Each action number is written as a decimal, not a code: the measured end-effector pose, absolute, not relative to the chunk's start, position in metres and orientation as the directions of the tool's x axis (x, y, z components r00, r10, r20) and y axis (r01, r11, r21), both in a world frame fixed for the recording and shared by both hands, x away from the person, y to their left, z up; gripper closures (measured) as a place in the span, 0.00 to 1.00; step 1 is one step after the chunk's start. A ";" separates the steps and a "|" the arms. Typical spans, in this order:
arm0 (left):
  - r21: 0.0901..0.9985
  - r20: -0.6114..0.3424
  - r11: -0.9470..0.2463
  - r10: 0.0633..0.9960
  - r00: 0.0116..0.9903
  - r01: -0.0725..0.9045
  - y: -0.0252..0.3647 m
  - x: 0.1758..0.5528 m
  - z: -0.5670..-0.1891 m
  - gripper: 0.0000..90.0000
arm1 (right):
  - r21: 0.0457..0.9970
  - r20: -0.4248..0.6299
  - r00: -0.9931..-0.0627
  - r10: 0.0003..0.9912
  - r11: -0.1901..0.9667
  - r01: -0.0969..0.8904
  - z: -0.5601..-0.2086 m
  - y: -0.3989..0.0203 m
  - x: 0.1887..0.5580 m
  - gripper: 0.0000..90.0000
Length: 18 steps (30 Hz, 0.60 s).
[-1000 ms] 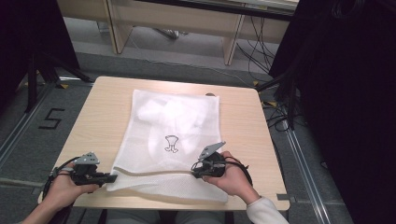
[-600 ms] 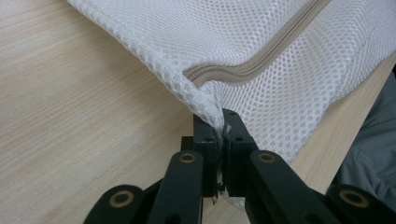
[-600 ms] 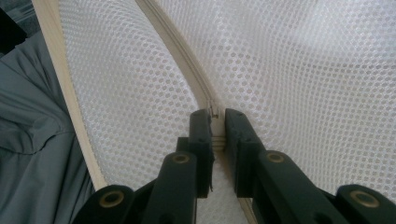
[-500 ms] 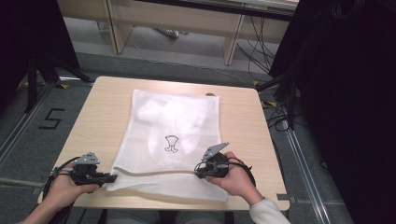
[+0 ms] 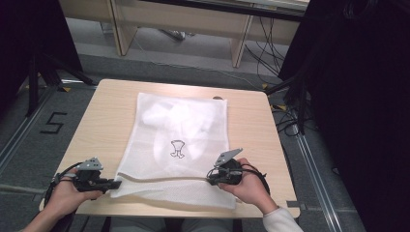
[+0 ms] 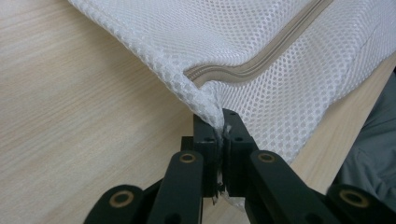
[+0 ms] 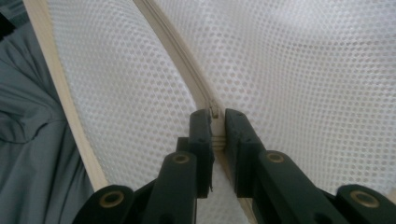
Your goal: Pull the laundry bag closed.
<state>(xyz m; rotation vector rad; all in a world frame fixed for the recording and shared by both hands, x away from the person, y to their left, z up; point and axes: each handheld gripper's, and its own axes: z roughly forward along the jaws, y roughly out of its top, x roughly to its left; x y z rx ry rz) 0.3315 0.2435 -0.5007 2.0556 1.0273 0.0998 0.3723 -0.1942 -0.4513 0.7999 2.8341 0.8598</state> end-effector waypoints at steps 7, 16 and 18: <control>0.700 -0.268 -0.333 0.698 0.664 0.632 0.244 0.331 -0.500 0.95 | 0.534 0.070 -0.857 0.511 0.706 0.465 -0.451 -0.200 0.372 0.92; 0.688 -0.275 -0.333 0.702 0.657 0.644 0.244 0.331 -0.500 0.95 | 0.529 0.075 -0.855 0.513 0.706 0.470 -0.451 -0.203 0.371 0.92; 0.700 -0.265 -0.333 0.700 0.663 0.631 0.244 0.331 -0.500 0.95 | 0.536 0.063 -0.861 0.505 0.710 0.456 -0.451 -0.204 0.372 0.92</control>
